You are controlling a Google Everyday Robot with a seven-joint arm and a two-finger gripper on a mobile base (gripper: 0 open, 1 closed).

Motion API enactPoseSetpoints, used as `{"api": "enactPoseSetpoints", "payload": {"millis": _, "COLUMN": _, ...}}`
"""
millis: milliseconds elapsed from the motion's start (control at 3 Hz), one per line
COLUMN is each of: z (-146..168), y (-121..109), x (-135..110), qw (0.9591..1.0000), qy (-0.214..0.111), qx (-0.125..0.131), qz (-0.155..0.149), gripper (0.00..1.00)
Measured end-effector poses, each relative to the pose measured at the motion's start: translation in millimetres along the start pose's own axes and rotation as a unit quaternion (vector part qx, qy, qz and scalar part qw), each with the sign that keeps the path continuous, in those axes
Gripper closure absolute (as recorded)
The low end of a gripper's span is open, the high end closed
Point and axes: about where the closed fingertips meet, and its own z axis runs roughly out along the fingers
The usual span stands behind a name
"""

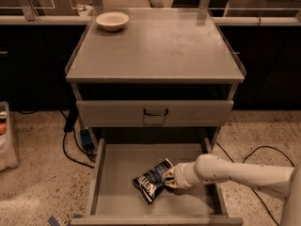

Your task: Place blue chip bag into middle drawer

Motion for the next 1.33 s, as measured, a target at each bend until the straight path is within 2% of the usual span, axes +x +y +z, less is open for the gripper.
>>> {"api": "enactPoseSetpoints", "payload": {"millis": 1000, "z": 0.1, "y": 0.0, "x": -0.1, "qw": 1.0, "qy": 0.0, "qx": 0.0, "qz": 0.0, "gripper": 0.03}}
{"api": "enactPoseSetpoints", "payload": {"millis": 1333, "z": 0.2, "y": 0.1, "x": -0.1, "qw": 1.0, "qy": 0.0, "qx": 0.0, "qz": 0.0, "gripper": 0.0}}
